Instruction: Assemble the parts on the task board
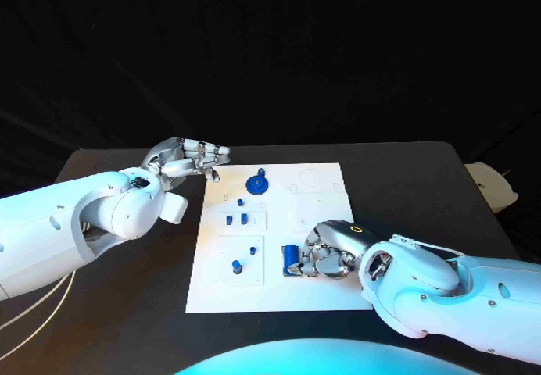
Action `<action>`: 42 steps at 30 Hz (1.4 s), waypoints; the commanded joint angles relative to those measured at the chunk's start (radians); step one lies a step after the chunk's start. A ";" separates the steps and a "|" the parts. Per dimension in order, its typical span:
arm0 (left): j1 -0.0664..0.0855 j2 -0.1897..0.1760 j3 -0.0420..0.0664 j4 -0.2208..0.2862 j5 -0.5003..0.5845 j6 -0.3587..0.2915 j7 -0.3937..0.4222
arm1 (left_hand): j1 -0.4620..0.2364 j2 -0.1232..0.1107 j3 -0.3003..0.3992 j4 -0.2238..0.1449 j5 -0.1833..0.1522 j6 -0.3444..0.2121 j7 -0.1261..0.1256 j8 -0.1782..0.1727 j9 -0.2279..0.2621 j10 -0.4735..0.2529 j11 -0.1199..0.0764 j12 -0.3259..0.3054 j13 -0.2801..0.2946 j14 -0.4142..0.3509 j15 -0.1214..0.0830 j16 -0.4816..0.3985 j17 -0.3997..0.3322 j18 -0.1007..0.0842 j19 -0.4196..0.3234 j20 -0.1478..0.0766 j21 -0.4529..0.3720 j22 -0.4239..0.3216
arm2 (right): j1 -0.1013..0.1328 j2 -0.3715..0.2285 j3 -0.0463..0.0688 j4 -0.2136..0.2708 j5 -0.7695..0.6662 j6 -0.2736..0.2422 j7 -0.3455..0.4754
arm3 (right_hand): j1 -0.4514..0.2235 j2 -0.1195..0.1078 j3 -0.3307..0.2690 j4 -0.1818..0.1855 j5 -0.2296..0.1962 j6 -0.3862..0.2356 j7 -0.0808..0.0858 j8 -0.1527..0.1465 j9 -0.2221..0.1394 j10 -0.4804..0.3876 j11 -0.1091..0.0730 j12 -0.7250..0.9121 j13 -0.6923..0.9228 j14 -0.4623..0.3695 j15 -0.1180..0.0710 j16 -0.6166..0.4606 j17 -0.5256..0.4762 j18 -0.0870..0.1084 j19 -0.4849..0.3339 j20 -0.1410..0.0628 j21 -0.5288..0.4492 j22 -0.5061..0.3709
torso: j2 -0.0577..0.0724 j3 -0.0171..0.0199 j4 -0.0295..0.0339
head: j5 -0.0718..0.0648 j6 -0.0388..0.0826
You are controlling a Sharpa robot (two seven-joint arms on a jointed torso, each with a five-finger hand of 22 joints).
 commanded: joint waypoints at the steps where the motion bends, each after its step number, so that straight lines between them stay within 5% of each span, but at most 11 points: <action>1: 0.000 0.002 0.000 0.002 -0.004 0.013 0.004 | 0.005 0.009 -0.005 0.001 0.000 -0.007 -0.001 0.006 0.001 -0.008 0.002 0.006 0.002 -0.006 0.001 0.005 -0.001 0.013 -0.004 0.003 -0.006 -0.001 | -0.001 0.002 0.000 -0.007 -0.027 0.020 -0.003 | 0.013 0.009 0.003 -0.003 0.005 0.001 -0.007 0.006 0.002 0.033 -0.006 0.007 0.118 0.087 -0.006 0.006 0.168 -0.017 0.069 -0.008 0.005 0.238 | 0.001 -0.0009 0.0003 | 0.001 0.000; 15: 0.000 -0.001 0.000 0.001 -0.004 0.013 0.004 | 0.005 0.009 -0.005 0.001 0.000 -0.008 -0.001 0.007 0.001 -0.009 0.002 0.007 0.002 -0.007 0.002 0.006 -0.001 0.013 -0.004 0.003 -0.007 -0.001 | -0.001 -0.006 0.000 -0.012 -0.048 -0.002 -0.009 | 0.017 0.035 0.004 0.008 0.016 0.002 -0.008 0.009 0.006 0.037 -0.008 0.015 0.125 0.087 -0.007 0.008 0.172 -0.018 0.070 -0.010 0.008 0.239 | 0.000 0.0002 -0.0019 | 0.002 -0.001; 23: 0.000 -0.001 0.000 -0.002 -0.004 0.014 0.004 | 0.005 0.010 -0.005 0.001 0.000 -0.008 -0.001 0.007 0.001 -0.010 0.002 0.007 0.002 -0.007 0.002 0.006 -0.001 0.013 -0.004 0.003 -0.007 -0.001 | -0.001 -0.011 0.000 -0.009 -0.024 0.017 0.010 | 0.020 0.012 -0.016 0.008 0.009 -0.001 -0.008 0.012 0.011 0.037 -0.007 0.015 0.125 0.087 -0.007 0.007 0.170 -0.017 0.069 -0.010 0.004 0.238 | 0.000 -0.0001 -0.0003 | 0.000 0.001; 30: 0.000 -0.002 0.000 -0.003 -0.009 0.012 0.005 | 0.005 0.010 -0.005 0.001 0.000 -0.008 -0.001 0.007 0.001 -0.010 0.002 0.007 0.002 -0.007 0.002 0.006 -0.001 0.013 -0.004 0.003 -0.007 -0.001 | -0.001 -0.012 0.000 -0.007 -0.008 0.031 0.028 | 0.010 -0.013 -0.049 0.017 -0.065 -0.005 -0.005 0.016 0.017 0.035 -0.005 0.009 0.124 0.086 -0.005 0.005 0.166 -0.016 0.066 -0.009 -0.001 0.236 | 0.001 -0.0008 -0.0004 | -0.001 0.001; 42: 0.000 -0.007 0.000 -0.002 -0.014 0.010 0.006 | 0.005 0.010 -0.005 0.001 0.000 -0.008 -0.001 0.007 0.001 -0.010 0.002 0.007 0.002 -0.007 0.002 0.006 -0.001 0.013 -0.004 0.003 -0.007 -0.001 | -0.001 -0.026 0.000 0.000 -0.017 0.004 0.027 | 0.017 0.000 -0.050 0.016 -0.072 -0.006 -0.006 0.018 0.021 0.035 -0.006 0.008 0.124 0.086 -0.005 0.005 0.166 -0.016 0.067 -0.009 0.000 0.236 | 0.000 0.0000 -0.0003 | -0.001 -0.002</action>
